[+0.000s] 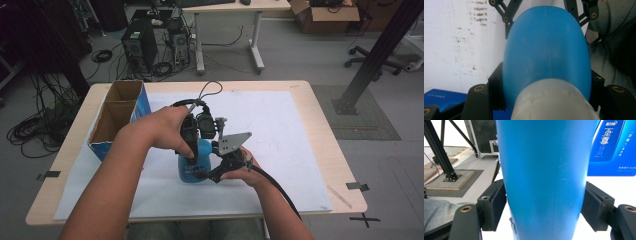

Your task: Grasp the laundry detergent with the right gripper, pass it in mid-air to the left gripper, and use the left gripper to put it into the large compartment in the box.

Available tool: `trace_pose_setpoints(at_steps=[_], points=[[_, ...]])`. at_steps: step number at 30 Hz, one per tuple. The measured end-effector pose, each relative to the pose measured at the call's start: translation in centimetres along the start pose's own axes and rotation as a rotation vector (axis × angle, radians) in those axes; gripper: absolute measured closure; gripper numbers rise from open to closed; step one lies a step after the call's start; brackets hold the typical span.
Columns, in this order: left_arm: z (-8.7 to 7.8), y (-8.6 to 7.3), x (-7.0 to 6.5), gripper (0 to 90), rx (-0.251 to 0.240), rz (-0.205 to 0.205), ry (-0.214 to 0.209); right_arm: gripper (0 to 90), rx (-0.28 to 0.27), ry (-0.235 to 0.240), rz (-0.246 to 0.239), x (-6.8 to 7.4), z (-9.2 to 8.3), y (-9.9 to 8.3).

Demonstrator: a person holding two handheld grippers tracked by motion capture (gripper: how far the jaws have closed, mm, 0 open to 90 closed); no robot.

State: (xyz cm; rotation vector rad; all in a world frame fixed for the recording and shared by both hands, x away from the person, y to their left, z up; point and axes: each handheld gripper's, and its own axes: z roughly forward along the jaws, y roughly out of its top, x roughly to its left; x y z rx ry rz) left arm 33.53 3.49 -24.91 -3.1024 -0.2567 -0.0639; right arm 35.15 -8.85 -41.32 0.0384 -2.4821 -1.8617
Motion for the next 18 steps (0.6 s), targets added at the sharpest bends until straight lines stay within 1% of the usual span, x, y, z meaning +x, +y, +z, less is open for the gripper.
trace_pose_setpoints(at_steps=[2, 3, 6, 8, 10, 12, 13, 14, 16, 17, 18], points=[[0.0, 0.0, 0.0, 38.1, 0.001, 0.001, 0.0, 26.9, 0.0, 0.002, -0.001, 0.0, 0.0, 0.0], [-0.1, 0.0, 0.0, 38.1, -0.002, -0.001, 0.0, 24.5, 0.0, -0.002, -0.002, 0.1, 0.1, 0.0], [-0.2, 0.0, 0.0, 38.1, -0.001, -0.001, 0.001, 22.9, -0.001, -0.007, 0.001, 0.1, 0.0, 0.0], [-0.3, -0.1, 0.1, 38.1, 0.0, -0.004, 0.003, 17.1, 0.001, -0.019, 0.009, 0.1, -0.1, 0.0], [-0.3, -0.1, 0.1, 38.1, 0.0, -0.006, 0.004, 15.8, 0.004, -0.024, 0.01, 0.1, -0.2, 0.0], [-0.4, -0.2, 0.1, 38.1, 0.001, -0.008, 0.006, 8.3, 0.014, -0.039, 0.022, 0.2, -0.6, 0.0], [-0.4, -0.2, 0.1, 38.1, -0.003, -0.011, 0.008, 8.3, 0.014, -0.039, 0.022, 0.2, -0.6, 0.0], [-0.5, -0.2, 0.2, 38.0, 0.003, -0.009, 0.013, 4.8, 0.02, -0.045, 0.031, 0.2, -0.9, 0.1], [-0.5, -0.3, 0.1, 38.1, 0.002, -0.012, 0.014, 4.0, 0.023, -0.047, 0.031, 0.2, -1.1, 0.1], [-0.6, -0.2, 0.1, 38.1, 0.011, -0.008, 0.015, 1.5, 0.023, -0.053, 0.032, 0.3, -1.6, 0.2], [-0.6, -0.2, 0.1, 38.1, 0.011, -0.008, 0.015, 1.5, 0.023, -0.053, 0.032, 0.3, -1.6, 0.2]])
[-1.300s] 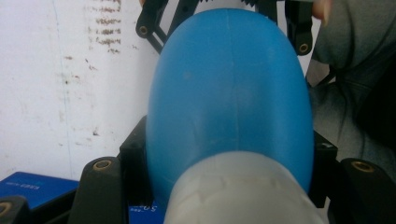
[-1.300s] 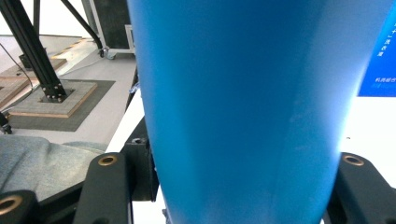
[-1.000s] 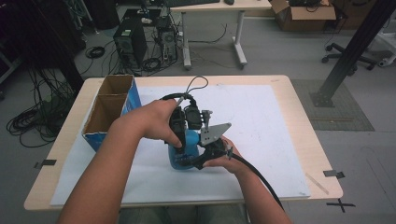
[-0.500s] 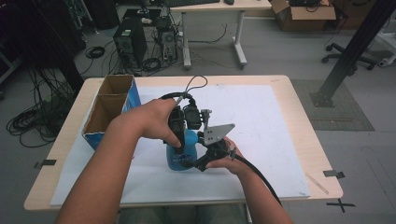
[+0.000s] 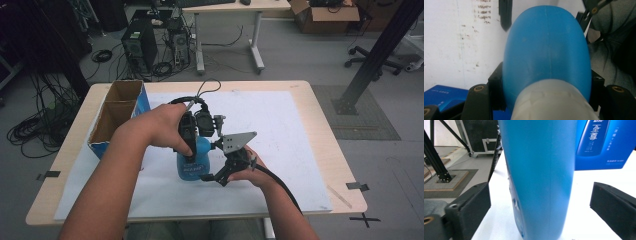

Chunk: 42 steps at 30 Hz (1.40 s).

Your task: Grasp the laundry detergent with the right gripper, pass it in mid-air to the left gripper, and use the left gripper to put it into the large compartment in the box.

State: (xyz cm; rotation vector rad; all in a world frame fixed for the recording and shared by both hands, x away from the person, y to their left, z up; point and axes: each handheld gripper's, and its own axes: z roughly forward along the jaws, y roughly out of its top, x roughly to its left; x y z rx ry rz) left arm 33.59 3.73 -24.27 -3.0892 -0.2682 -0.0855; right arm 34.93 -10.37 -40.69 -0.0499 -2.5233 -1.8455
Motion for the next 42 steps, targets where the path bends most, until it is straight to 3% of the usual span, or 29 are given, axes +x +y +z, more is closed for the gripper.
trace_pose_setpoints(at_steps=[6, 12, 17, 23, 35, 42], points=[[-0.1, 0.0, 0.1, 38.1, 0.03, -0.028, 0.011, 0.2, 0.018, -0.024, -0.014, 0.2, -1.8, 0.4], [-0.5, -0.2, 0.2, 38.0, 0.025, -0.063, 0.012, 0.2, 0.037, -0.052, -0.018, 0.5, -3.8, 0.5], [-1.1, -0.5, 0.4, 38.0, 0.017, -0.135, 0.005, 0.2, 0.054, -0.079, -0.021, 0.6, -5.9, 0.7], [-1.9, -1.0, 0.9, 38.0, 0.0, -0.246, 0.04, 0.2, 0.077, -0.122, -0.032, 0.4, -8.1, 1.3], [-3.2, -1.4, 1.0, 38.0, -0.027, -0.328, 0.023, 0.4, 0.17, -0.168, -0.036, -0.8, -10.2, 2.0], [-4.2, -1.8, 1.3, 38.0, -0.054, -0.411, 0.008, 0.6, 0.235, -0.176, -0.035, -1.4, -11.1, 2.7]])
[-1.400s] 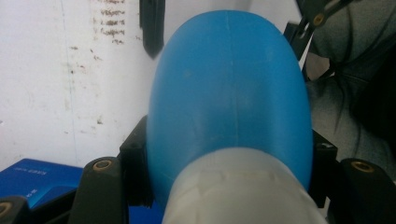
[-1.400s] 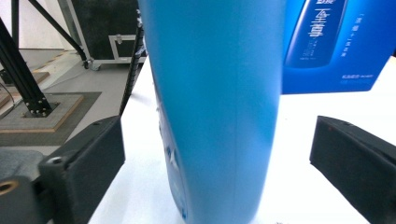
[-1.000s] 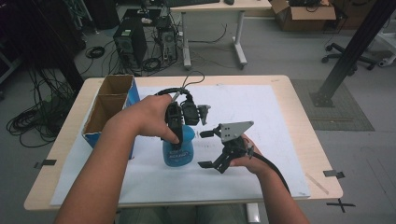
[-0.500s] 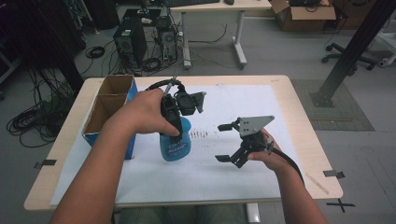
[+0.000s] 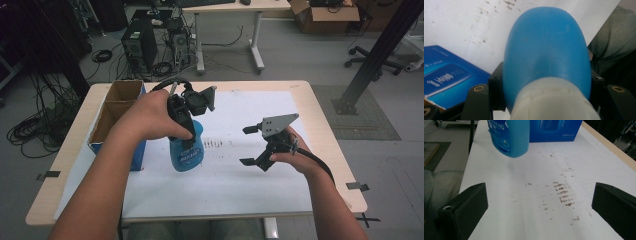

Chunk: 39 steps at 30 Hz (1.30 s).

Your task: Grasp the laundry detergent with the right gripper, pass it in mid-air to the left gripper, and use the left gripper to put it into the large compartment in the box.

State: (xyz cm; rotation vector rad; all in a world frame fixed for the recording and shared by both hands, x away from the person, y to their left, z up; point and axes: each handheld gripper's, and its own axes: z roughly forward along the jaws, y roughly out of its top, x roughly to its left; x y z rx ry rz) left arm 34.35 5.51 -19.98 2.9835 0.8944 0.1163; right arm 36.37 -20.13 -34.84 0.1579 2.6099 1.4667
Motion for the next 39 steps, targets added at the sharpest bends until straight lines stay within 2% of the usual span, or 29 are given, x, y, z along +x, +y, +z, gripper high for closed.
trace_pose_setpoints(at_steps=[5, 12, 19, 25, 32, 37, 38, 39], points=[[-0.7, -0.1, 0.4, 38.0, -0.008, -0.063, 0.008, 0.6, 0.037, -0.015, 0.007, -0.5, -0.8, 0.0], [-1.4, -0.1, 0.6, 38.0, -0.016, -0.094, 0.019, 1.0, 0.092, -0.015, -0.006, -0.9, -1.1, -0.1], [-3.4, -0.9, 1.2, 38.0, -0.043, -0.145, 0.019, 1.3, 0.148, -0.016, -0.018, -1.6, -1.9, 0.1], [-4.3, -1.5, 1.8, 38.0, -0.046, -0.174, 0.019, 1.7, 0.186, -0.016, -0.023, -1.9, -2.2, 0.4], [-5.7, -2.1, 2.4, 38.0, -0.039, -0.213, 0.021, 1.8, 0.211, -0.019, -0.027, -1.9, -2.6, 0.5], [-7.2, -2.6, 3.1, 38.0, -0.038, -0.256, 0.026, 1.8, 0.226, -0.018, -0.028, -2.0, -2.8, 0.5], [-7.5, -2.8, 3.1, 38.0, -0.051, -0.281, 0.025, 1.8, 0.227, -0.016, -0.029, -2.0, -2.8, 0.4], [-7.8, -2.9, 3.3, 38.0, -0.05, -0.288, 0.026, 1.8, 0.23, -0.015, -0.031, -1.9, -2.8, 0.4]])
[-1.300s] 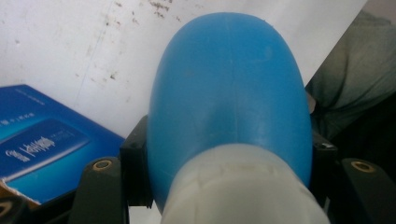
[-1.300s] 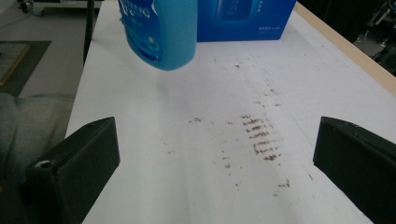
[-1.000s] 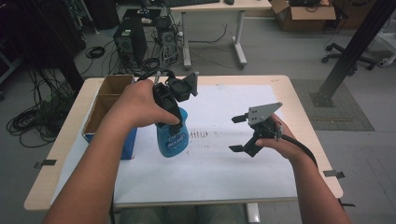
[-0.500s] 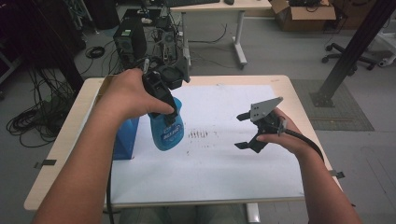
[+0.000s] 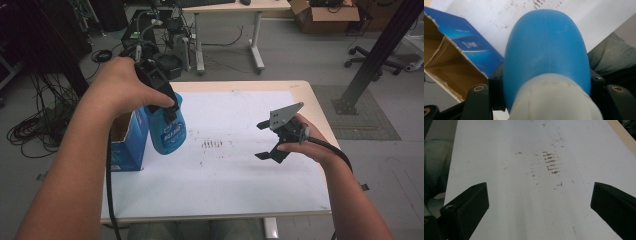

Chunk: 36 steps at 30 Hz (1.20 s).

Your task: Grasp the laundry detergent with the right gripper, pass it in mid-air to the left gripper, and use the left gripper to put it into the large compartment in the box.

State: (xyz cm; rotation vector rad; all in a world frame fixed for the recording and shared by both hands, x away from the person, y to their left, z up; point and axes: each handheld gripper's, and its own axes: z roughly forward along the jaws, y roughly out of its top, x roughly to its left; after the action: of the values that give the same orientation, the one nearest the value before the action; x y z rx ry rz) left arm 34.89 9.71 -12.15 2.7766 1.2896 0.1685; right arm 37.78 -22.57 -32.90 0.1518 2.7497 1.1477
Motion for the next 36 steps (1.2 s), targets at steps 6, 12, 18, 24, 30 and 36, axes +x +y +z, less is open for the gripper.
trace_pose_setpoints(at_steps=[6, 12, 18, 24, 30, 36], points=[[-1.4, -0.1, 1.0, 38.0, 0.007, -0.047, 0.004, 1.8, 0.007, 0.002, -0.002, 0.1, 0.0, -0.1], [-2.7, -0.2, 2.3, 38.0, 0.017, -0.102, 0.008, 1.8, 0.01, 0.004, -0.006, 0.2, 0.1, -0.1], [-3.8, -0.5, 3.6, 38.0, 0.021, -0.155, 0.023, 1.8, 0.014, 0.011, -0.008, 0.2, 0.4, -0.1], [-4.9, -0.9, 5.0, 38.0, 0.019, -0.21, 0.033, 1.8, 0.018, 0.015, -0.009, 0.1, 0.8, -0.1], [-5.9, -1.5, 6.6, 38.0, 0.004, -0.271, 0.041, 1.8, 0.021, 0.024, -0.005, 0.0, 1.3, -0.2], [-6.4, -2.2, 8.2, 38.0, -0.01, -0.341, 0.048, 1.8, 0.025, 0.026, -0.008, -0.1, 1.6, -0.2]])
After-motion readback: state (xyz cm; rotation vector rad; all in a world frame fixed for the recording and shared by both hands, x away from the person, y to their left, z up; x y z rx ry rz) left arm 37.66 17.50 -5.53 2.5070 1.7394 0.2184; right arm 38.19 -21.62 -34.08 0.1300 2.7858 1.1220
